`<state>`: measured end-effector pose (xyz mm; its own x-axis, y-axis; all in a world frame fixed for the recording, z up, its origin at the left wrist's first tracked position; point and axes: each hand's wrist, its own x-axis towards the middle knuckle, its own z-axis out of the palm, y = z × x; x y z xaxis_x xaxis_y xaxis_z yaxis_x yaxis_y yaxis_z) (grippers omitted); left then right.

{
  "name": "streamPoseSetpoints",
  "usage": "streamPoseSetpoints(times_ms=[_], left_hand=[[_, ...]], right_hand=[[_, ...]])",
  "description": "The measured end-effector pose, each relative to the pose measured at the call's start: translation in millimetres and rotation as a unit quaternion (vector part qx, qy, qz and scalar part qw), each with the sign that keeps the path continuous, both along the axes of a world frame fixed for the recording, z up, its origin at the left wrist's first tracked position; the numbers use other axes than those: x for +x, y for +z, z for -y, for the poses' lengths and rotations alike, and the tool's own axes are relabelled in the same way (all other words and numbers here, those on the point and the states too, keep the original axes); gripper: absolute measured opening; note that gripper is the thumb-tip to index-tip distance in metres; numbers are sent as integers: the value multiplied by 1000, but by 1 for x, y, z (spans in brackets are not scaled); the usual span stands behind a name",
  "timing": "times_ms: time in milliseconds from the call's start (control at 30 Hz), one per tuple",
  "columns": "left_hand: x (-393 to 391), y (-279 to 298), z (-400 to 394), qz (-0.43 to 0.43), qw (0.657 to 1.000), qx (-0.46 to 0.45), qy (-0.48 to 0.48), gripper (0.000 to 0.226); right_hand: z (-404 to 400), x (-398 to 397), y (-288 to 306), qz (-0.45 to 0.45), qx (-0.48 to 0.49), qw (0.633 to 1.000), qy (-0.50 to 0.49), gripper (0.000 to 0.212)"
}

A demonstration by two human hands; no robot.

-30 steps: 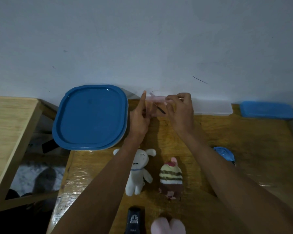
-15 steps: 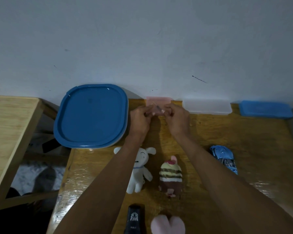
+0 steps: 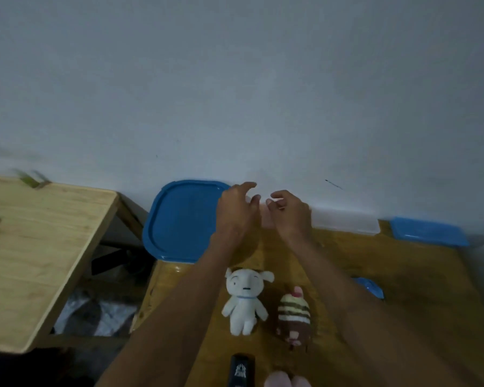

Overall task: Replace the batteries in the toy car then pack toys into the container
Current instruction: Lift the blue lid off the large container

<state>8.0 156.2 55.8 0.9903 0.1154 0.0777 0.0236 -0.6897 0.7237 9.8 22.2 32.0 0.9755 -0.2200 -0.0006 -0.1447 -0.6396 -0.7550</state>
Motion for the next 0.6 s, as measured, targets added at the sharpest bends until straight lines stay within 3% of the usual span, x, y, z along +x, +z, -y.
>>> streamPoseSetpoints(times_ms=[133,333,500,600], left_hand=[[-14,18,-71,3,999,22,44,46],[-36,-11,-157,-73,985,92,125,72],[-43,-22,-181,-120,984,-10,135,63],[-42,-27,-185,-122,983,-13,136,65]], right_hand=[[-42,-8,12,-6,23,999,24,22],[-87,-31,-3,-40,-28,998,45,54],[-103,-34,-22,-50,-58,997,29,55],[-108,-32,-25,-48,-73,996,6,54]])
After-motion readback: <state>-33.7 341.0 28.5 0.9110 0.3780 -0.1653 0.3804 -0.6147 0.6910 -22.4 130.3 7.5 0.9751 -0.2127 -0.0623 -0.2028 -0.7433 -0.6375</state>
